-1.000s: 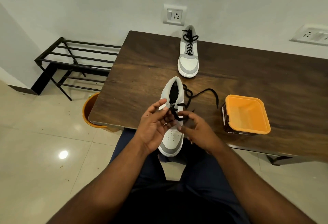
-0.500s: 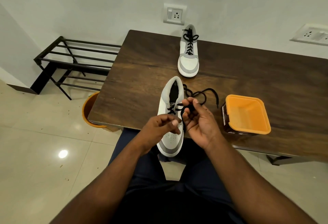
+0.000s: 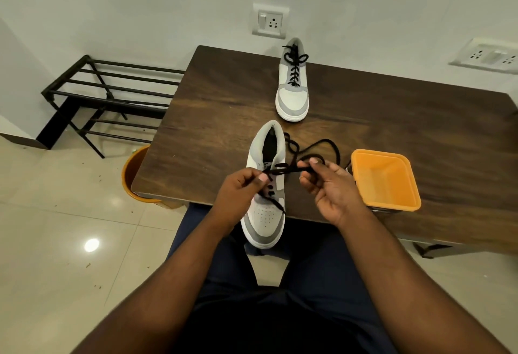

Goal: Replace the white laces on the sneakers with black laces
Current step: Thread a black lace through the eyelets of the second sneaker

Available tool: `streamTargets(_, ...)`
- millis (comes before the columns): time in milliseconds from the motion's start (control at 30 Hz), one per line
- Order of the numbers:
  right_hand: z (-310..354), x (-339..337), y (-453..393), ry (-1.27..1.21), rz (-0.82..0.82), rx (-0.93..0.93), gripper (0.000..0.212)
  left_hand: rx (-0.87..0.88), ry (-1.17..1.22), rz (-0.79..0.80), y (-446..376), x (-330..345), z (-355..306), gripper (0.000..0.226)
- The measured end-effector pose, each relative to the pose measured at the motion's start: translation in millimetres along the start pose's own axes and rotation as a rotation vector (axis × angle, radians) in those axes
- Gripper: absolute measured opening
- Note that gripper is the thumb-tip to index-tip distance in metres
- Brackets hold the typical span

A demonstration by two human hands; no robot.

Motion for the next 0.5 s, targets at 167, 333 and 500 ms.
streamTargets(167, 15.2, -34.1, -6.0, 0.804, -0.392, -0.388, 0.059, -0.06, -0.142, -0.131, -4.4, -14.7, 0.6, 0.025)
streamTargets(333, -11.3, 26.6, 6.9, 1.062, 0.253, -0.426, 0.051, -0.068, -0.203, 0.069, -5.8, 7.6, -10.6, 0.029)
streamTargets(500, 1.5, 5.1, -9.2, 0.922, 0.044, -0.411, 0.018, -0.085, -0.22, 0.033, -11.3, -12.4, -6.0, 0.012)
Point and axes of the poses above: each hand's wrist, its own y-axis away from the middle knuckle, its own x-axis out of the palm, z = x × y, the point moved 5 cm from there along -y, towards the middle knuckle, and after that the axes turned 3 degrees about x, right-handed, at the moved point
